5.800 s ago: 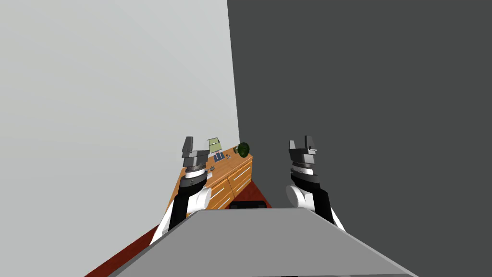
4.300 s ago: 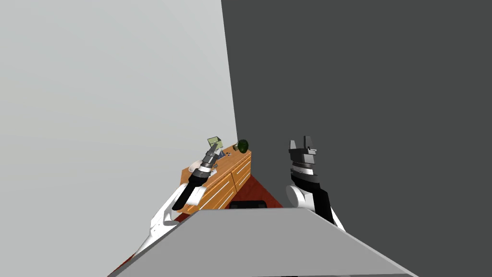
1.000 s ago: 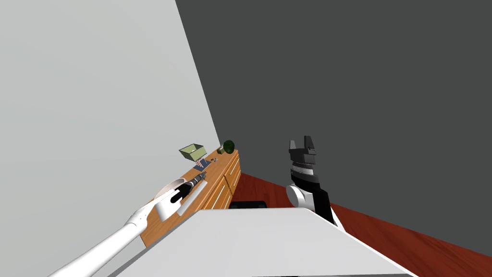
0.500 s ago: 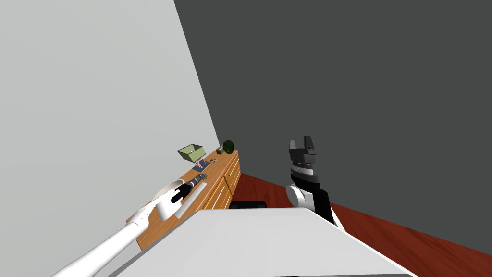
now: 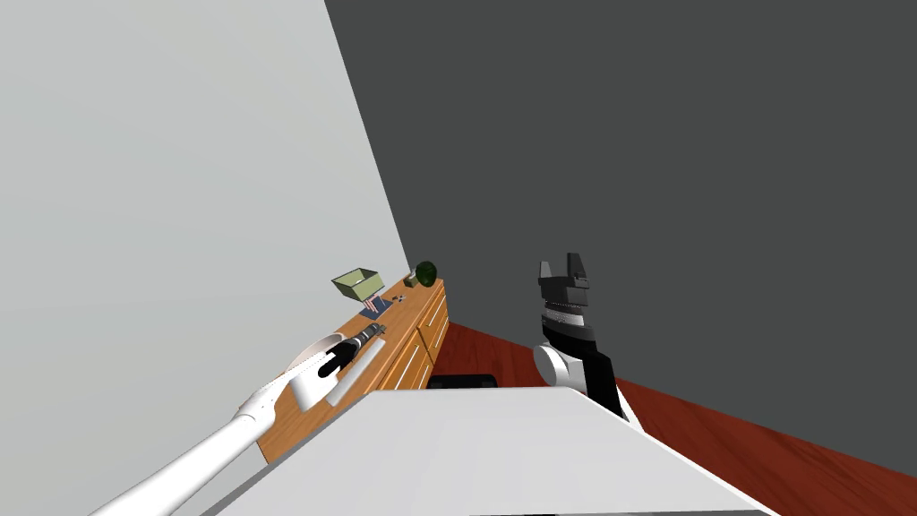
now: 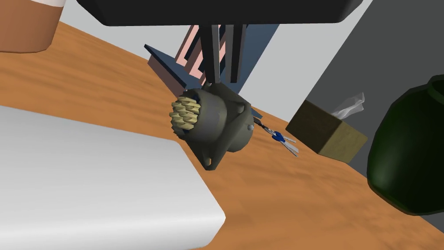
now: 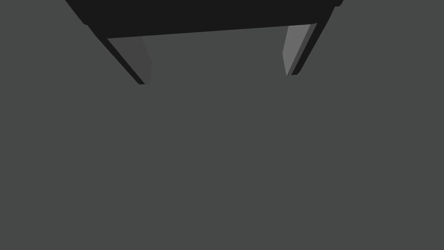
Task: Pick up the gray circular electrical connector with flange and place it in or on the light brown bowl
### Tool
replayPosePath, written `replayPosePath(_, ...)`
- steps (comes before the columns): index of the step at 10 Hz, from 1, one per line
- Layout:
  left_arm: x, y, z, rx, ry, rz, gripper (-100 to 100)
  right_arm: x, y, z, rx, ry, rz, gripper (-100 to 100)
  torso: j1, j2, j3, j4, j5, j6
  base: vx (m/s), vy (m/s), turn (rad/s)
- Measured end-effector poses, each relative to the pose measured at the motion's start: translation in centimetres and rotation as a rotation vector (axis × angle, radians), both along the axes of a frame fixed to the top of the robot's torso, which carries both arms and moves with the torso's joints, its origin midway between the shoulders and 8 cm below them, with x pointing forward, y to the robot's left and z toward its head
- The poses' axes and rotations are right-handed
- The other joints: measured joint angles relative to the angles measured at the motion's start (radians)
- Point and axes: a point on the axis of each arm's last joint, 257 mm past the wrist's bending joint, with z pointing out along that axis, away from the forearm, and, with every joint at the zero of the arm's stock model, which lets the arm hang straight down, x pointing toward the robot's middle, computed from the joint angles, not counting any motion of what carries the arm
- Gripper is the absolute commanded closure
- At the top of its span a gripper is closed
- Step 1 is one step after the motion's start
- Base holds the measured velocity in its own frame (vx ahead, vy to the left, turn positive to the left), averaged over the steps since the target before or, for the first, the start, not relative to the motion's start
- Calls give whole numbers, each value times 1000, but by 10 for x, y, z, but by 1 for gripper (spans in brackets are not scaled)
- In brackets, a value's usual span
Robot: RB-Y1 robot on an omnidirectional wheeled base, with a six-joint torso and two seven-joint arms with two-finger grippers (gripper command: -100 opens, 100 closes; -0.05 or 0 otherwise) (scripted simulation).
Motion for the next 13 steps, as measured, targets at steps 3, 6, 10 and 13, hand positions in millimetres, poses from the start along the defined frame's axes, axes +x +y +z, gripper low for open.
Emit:
replayPosePath(3,12,-5,14,-14,-37,-6,-100,0,0,0,0,0,0,0,-9,7,4,2,-2,0,-131,-145,9)
replayPosePath(6,31,-14,34,-38,-100,-21,-100,0,0,0,0,0,0,0,-8,10,6,2,-2,0,-156,-135,5)
replayPosePath(10,23,-10,28,-42,-77,-15,-100,0,0,0,0,0,0,0,7,-7,-4,-1,1,0,49,25,-8)
replayPosePath(13,1,-4,4,-15,-10,-3,-100,0,0,0,0,0,0,0,10,-15,-8,-3,2,0,183,119,2)
